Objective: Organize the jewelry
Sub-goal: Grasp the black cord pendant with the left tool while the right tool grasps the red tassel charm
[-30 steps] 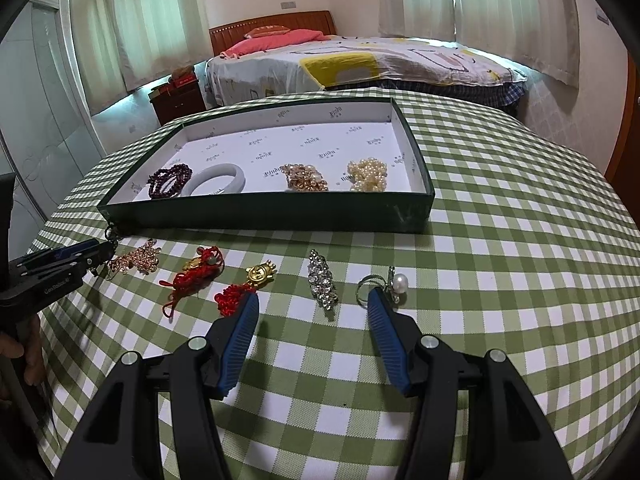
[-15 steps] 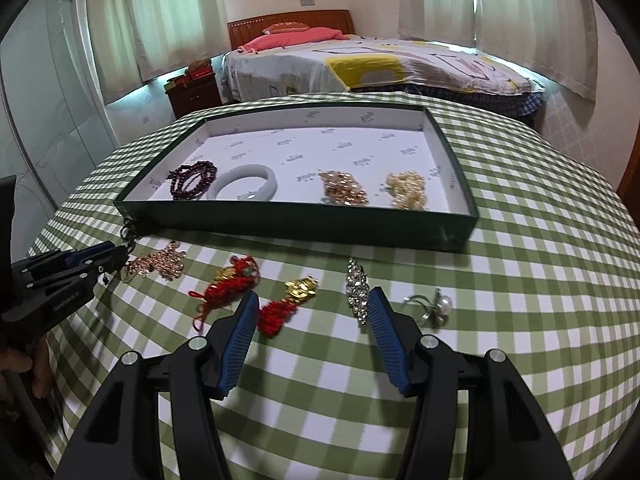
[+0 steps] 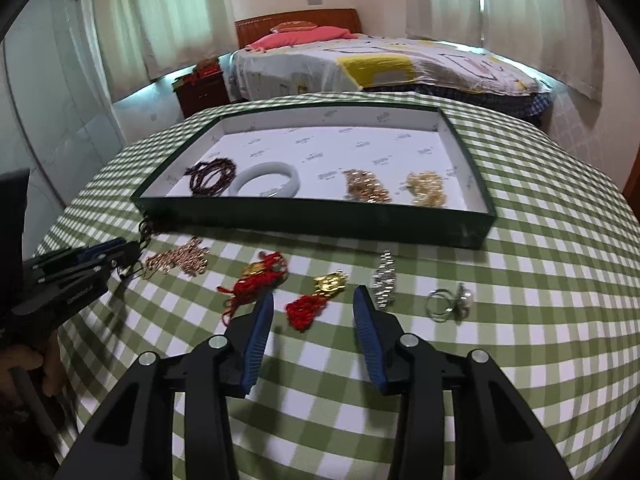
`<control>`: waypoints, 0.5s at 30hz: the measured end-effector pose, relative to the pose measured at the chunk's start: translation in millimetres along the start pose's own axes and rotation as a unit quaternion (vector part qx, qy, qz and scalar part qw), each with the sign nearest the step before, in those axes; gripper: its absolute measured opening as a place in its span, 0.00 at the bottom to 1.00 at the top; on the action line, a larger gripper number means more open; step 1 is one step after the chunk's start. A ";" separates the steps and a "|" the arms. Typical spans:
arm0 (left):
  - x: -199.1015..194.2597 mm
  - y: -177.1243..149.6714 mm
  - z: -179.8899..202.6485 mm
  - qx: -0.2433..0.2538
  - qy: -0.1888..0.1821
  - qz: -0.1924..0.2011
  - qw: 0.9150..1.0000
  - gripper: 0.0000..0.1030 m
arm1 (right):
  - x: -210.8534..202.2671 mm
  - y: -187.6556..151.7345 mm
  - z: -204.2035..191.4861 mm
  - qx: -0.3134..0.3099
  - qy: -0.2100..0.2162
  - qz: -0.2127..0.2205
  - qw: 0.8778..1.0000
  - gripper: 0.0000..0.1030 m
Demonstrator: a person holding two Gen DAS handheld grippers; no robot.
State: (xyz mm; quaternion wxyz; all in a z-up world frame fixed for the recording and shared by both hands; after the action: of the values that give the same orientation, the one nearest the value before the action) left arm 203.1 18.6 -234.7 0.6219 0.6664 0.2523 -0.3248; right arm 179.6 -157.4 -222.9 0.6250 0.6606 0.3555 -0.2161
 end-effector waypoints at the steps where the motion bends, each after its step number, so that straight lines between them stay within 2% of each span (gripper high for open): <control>1: -0.1 0.0 -0.1 0.000 0.000 0.000 1.000 0.20 | 2.1 0.0 -2.0 -0.003 0.001 -0.002 1.000 0.38; 6: -0.1 -0.1 -1.0 0.000 0.001 0.000 1.000 0.20 | 13.5 -2.3 -2.2 -0.007 -0.003 -0.022 1.000 0.33; 15: -1.5 -1.0 -0.9 0.001 0.002 0.002 1.000 0.20 | 11.2 -4.0 5.0 -0.011 -0.015 -0.019 1.000 0.15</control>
State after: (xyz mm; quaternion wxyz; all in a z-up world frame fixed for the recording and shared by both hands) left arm 201.4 19.7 -234.3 0.6211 0.6682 0.2519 -0.3230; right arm 184.8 -160.2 -234.3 0.6334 0.6431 0.3612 -0.2340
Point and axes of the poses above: each gripper's, at about its wrist camera, not at the fingertips, and x roughly the way its jaws point, z to its right, y to its top, the point moved 7 cm from there along x, roughly the way its jaws point
